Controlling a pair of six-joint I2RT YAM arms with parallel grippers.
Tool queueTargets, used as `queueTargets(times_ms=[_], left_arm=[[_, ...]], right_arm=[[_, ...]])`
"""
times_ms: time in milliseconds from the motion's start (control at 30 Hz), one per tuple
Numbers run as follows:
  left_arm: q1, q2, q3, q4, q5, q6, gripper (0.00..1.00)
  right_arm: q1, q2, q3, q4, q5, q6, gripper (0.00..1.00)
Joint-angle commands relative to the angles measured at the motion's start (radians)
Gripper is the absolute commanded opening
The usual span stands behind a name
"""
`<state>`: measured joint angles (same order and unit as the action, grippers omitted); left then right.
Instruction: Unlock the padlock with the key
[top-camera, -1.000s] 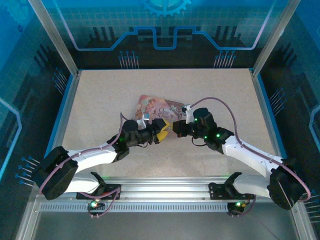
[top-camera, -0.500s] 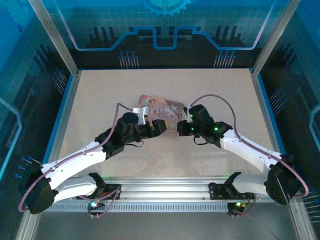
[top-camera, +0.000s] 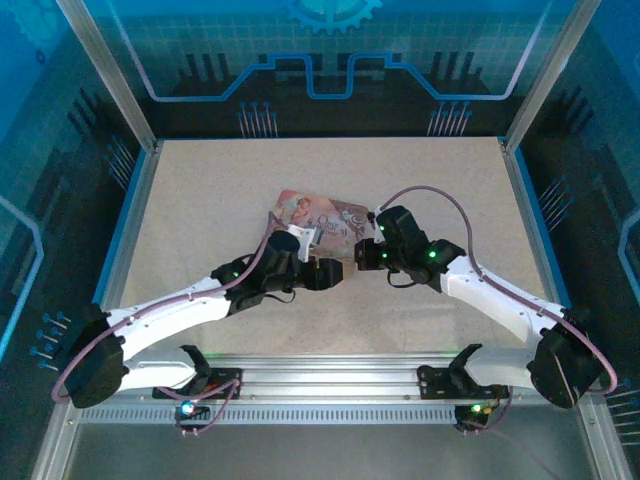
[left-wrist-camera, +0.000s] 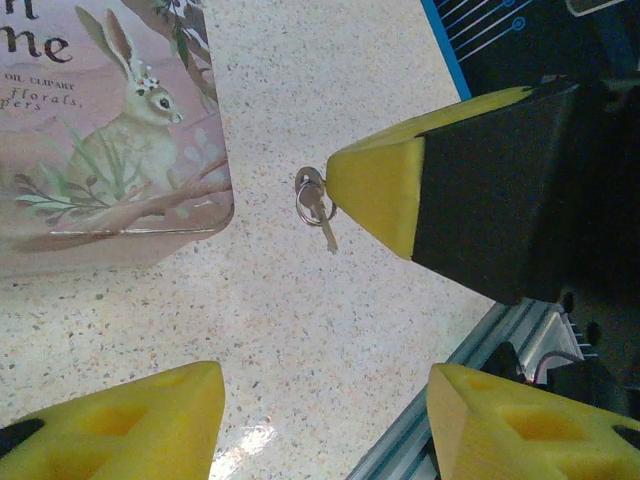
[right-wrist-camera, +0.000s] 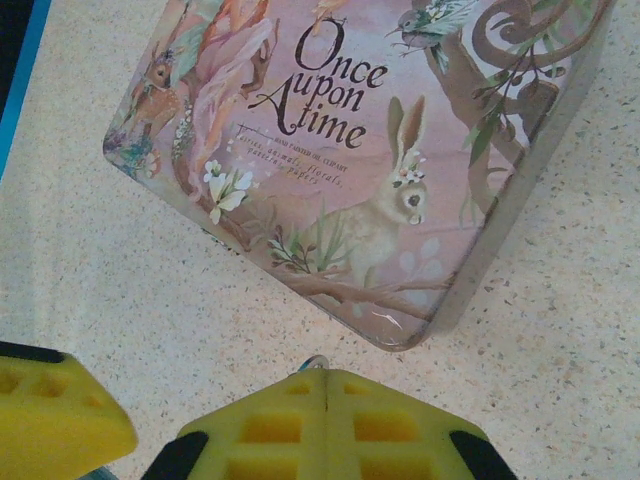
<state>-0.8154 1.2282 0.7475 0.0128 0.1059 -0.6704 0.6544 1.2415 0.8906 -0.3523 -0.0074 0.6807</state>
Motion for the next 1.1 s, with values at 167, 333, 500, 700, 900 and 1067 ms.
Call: queueTargets(times_ms=[167,333,500,700,900,1067], left_arm=[[-0.009,0.062,0.043,0.085,0.04,-0.006,0.55],[-0.008,0.092,0.058,0.096,0.04,-0.012,0.54],[-0.008,0.115,0.071,0.101,0.034,-0.016,0.53],[-0.008,0.138,0.083,0.099,0.025,-0.017,0.5],[-0.008,0.151,0.087,0.101,0.019,-0.018,0.45],[-0.007,0.15,0.085,0.093,0.009,-0.014,0.38]], right_arm=[[0.008,-0.015,0.016,-0.024,-0.026,0.021,0.0],[0.011,-0.018,0.01,-0.02,-0.039,0.027,0.0],[0.014,-0.021,0.004,-0.016,-0.048,0.034,0.0],[0.022,-0.023,0.001,-0.014,-0.056,0.042,0.0],[0.026,-0.022,0.0,-0.015,-0.055,0.043,0.0],[0.028,-0.026,0.0,-0.025,-0.045,0.042,0.0]])
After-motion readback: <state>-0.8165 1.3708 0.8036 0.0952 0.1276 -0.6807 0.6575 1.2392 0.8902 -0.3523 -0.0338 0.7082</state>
